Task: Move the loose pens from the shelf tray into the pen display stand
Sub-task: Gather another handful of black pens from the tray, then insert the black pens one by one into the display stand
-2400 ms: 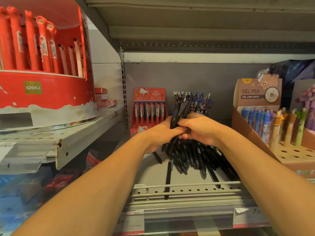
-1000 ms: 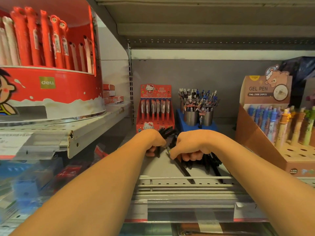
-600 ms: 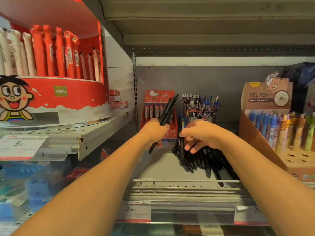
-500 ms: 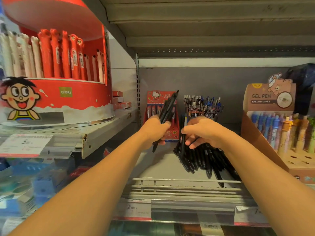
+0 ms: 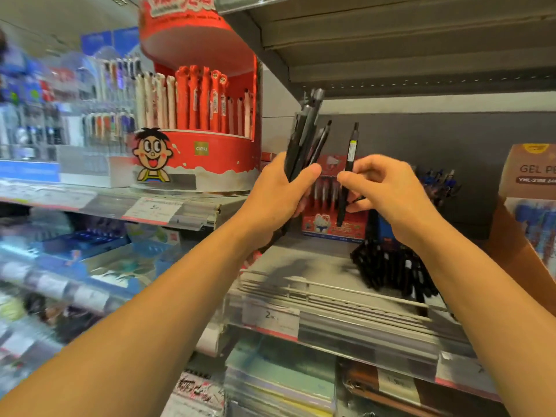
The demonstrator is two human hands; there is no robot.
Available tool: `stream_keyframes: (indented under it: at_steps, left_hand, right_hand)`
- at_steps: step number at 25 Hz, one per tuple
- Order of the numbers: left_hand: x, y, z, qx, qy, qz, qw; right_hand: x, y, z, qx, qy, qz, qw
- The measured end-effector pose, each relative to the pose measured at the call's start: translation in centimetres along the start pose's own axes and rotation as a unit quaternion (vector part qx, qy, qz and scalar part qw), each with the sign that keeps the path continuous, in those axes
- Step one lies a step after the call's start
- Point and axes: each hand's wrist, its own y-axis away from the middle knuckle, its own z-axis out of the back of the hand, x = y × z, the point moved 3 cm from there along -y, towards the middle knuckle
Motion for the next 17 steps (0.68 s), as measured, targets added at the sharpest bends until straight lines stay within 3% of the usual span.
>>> stream_keyframes:
  at_steps: [8, 17]
  left_hand:
    - [-4.1, 4.8, 12.4, -0.148, -0.041, -0.051, 0.987]
    - [-1.3, 13.7, 36.8, -0.274, -0.096, -0.001, 0.957]
  right_hand:
    - [10.4, 1.2, -10.8, 0.097, -0.083, 0.120, 0.985]
    - [18.9, 3.5, -33.6, 0.193, -0.173, 0.134, 0.956]
